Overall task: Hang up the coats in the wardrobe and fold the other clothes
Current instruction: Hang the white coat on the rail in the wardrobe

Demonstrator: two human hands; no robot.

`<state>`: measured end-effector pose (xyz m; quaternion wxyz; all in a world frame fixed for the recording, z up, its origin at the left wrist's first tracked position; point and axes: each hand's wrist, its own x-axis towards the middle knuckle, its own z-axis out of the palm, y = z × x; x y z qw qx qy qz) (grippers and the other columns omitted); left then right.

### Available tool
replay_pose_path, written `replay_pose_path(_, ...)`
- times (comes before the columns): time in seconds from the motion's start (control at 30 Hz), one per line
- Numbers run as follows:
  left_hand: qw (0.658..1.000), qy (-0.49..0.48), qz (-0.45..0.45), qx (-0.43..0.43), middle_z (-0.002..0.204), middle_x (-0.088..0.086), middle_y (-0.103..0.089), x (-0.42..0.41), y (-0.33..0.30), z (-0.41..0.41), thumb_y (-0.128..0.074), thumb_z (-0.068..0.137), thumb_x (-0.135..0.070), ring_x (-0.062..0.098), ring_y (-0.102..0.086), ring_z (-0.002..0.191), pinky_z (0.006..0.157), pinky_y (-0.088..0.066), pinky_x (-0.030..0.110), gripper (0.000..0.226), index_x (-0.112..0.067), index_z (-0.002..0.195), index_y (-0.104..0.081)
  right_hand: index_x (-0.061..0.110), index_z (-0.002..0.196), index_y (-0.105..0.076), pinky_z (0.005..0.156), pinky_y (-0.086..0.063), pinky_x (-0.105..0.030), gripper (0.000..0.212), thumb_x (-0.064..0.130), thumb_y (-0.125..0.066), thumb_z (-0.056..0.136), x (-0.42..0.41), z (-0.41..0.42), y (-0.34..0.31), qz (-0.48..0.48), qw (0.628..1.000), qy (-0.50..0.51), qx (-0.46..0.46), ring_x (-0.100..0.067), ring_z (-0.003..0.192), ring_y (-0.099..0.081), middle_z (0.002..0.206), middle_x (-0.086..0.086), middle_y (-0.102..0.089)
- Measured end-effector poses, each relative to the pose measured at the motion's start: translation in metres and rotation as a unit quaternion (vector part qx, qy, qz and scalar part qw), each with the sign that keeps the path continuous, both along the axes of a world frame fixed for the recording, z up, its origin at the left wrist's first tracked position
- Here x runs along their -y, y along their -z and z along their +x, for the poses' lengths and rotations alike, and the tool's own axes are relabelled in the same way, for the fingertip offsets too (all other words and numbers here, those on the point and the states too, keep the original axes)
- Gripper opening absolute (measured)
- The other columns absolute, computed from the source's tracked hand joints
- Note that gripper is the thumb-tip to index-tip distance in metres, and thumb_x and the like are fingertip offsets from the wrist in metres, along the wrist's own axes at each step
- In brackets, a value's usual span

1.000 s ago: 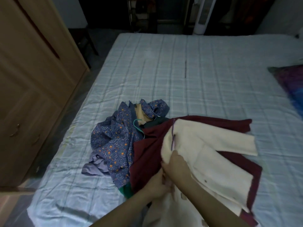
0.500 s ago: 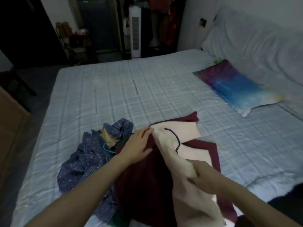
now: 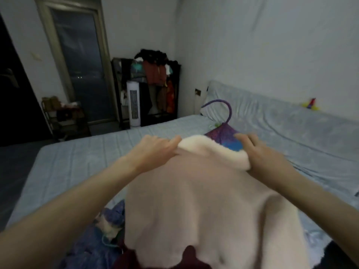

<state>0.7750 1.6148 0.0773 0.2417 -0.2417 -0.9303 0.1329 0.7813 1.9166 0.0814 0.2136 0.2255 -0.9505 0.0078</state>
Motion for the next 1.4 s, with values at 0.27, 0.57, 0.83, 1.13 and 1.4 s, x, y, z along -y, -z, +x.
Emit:
replay_pose_path(0.27, 0.988, -0.077, -0.056, -0.118, 0.072, -0.006, -0.064, 0.051, -0.098, 0.049, -0.027, 0.102, -0.046, 0.020, -0.065, 0.062, 0.042, -0.024, 0.025, 0.034, -0.020, 0.120, -0.041, 0.009, 0.090, -0.050, 0.049, -0.044, -0.038, 0.029, 0.027, -0.070, 0.079, 0.057, -0.032, -0.055, -0.110, 0.976, 0.000, -0.187, -0.036, 0.072, -0.059, 0.083, -0.013, -0.057)
replay_pose_path(0.57, 0.965, -0.141, -0.095, -0.201, 0.076, -0.009, -0.069, 0.128, -0.122, 0.126, -0.035, 0.093, -0.027, 0.020, -0.060, 0.045, 0.039, -0.027, 0.023, 0.058, -0.027, 0.148, -0.021, 0.004, 0.114, -0.053, 0.037, -0.043, -0.033, 0.031, 0.003, -0.052, 0.083, 0.151, -0.061, -0.079, -0.108, 0.909, -0.247, -0.318, -0.031, 0.095, -0.052, 0.112, -0.012, -0.050)
replay_pose_path(0.83, 0.911, -0.389, -0.077, -0.117, 0.097, -0.005, -0.063, 0.140, -0.124, 0.207, -0.033, 0.098, -0.021, 0.030, -0.067, 0.072, 0.053, -0.041, 0.034, 0.036, -0.030, 0.131, -0.024, 0.004, 0.125, -0.052, 0.032, -0.035, -0.025, 0.039, 0.004, -0.044, 0.086, 0.238, -0.061, -0.086, -0.064, 0.871, -0.376, -0.308, -0.027, 0.078, -0.056, 0.100, -0.010, -0.054)
replay_pose_path(1.13, 0.868, -0.471, -0.132, -0.083, 0.122, 0.007, -0.044, 0.143, -0.088, 0.359, -0.065, 0.081, -0.004, 0.027, -0.063, 0.082, 0.036, -0.045, 0.033, 0.091, -0.020, 0.153, -0.011, 0.007, 0.127, -0.045, 0.030, -0.039, -0.026, 0.072, 0.000, -0.080, 0.064, 0.332, 0.016, -0.067, -0.097, 0.764, -0.588, -0.246, -0.023, 0.079, -0.057, 0.112, -0.007, -0.058)
replay_pose_path(1.4, 0.793, -0.580, -0.187, -0.007, 0.139, 0.015, -0.037, 0.100, -0.093, 0.501, -0.055, 0.078, 0.002, 0.032, -0.055, 0.102, 0.046, -0.050, 0.033, 0.089, -0.030, 0.153, -0.021, 0.007, 0.118, -0.044, 0.031, -0.037, -0.027, 0.050, 0.001, -0.071, 0.076, 0.405, 0.132, -0.060, -0.179, 0.636, -0.708, -0.252, -0.030, 0.085, -0.061, 0.111, -0.009, -0.048)
